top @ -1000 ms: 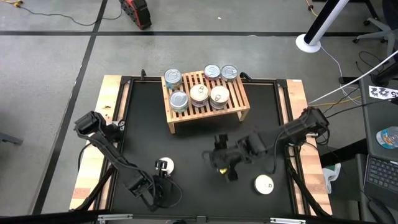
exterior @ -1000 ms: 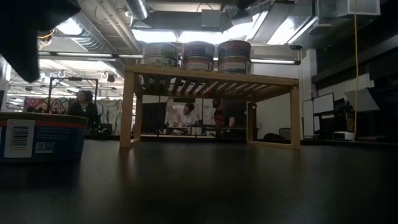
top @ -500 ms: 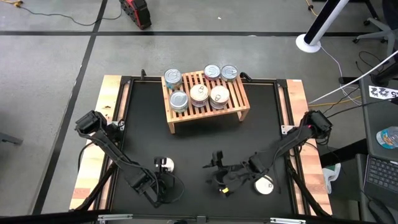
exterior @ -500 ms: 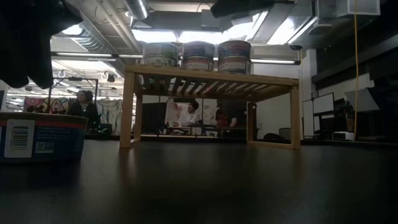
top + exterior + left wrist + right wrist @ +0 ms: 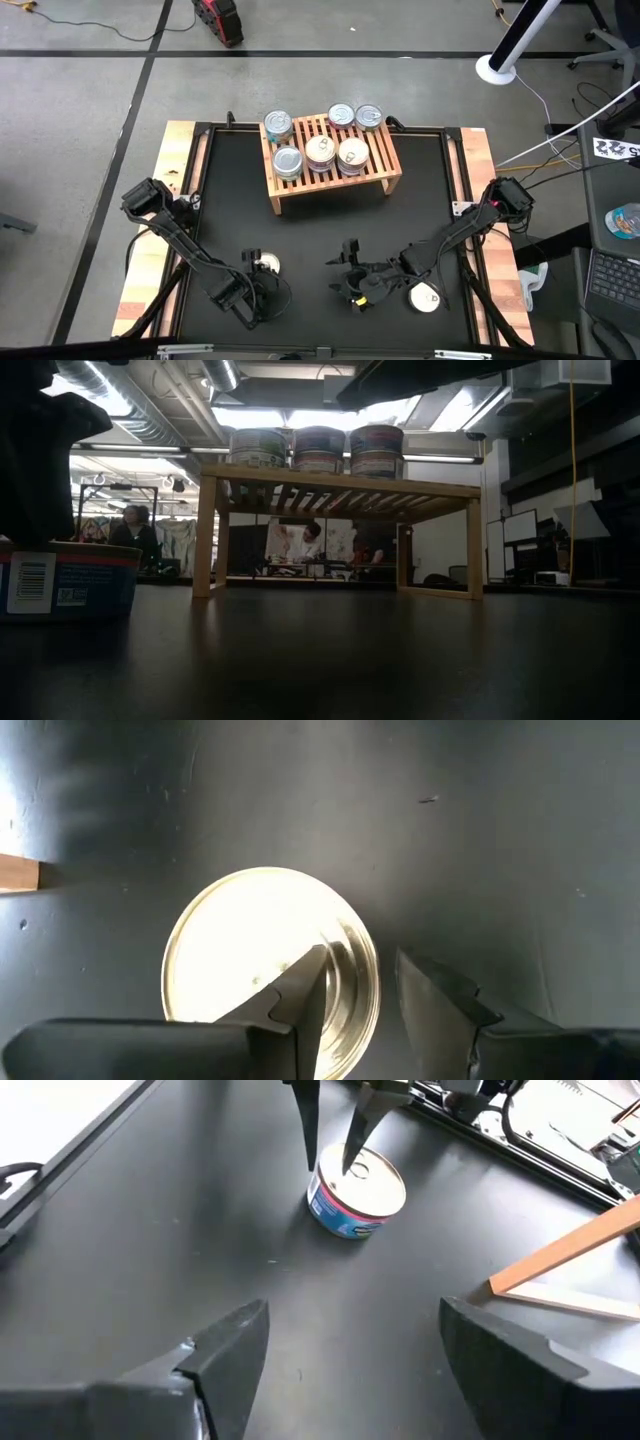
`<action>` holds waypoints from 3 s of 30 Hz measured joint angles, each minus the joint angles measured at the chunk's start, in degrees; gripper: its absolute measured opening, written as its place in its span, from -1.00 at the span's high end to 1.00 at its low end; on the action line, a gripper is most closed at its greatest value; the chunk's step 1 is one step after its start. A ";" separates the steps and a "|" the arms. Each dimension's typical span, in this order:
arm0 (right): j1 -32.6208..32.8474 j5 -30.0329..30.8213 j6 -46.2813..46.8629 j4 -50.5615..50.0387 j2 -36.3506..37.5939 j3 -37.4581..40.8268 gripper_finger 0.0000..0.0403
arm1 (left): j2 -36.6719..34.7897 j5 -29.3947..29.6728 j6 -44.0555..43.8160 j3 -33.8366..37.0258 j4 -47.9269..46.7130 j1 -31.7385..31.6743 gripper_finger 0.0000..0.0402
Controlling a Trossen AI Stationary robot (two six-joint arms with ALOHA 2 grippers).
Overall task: Stack canned seafood by type on shelf
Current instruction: Put the blue tuna can on the shelf
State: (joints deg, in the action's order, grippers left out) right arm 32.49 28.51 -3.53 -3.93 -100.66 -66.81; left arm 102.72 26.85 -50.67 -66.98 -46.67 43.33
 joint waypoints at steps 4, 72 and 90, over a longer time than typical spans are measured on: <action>0.00 0.00 0.00 0.05 0.00 -0.02 -0.44 | 0.00 -0.02 0.01 0.02 0.58 0.00 0.42; -3.98 9.55 -34.49 15.21 -16.41 -0.02 -0.44 | 2.97 1.60 19.25 -4.20 16.49 -13.11 1.00; -3.21 11.04 -34.27 11.88 -16.41 -0.02 -0.44 | 2.89 1.62 18.44 -4.24 22.69 -13.11 1.00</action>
State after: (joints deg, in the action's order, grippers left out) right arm 29.28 39.55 -37.80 7.94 -117.08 -66.83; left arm 105.60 28.47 -32.23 -71.22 -23.99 30.22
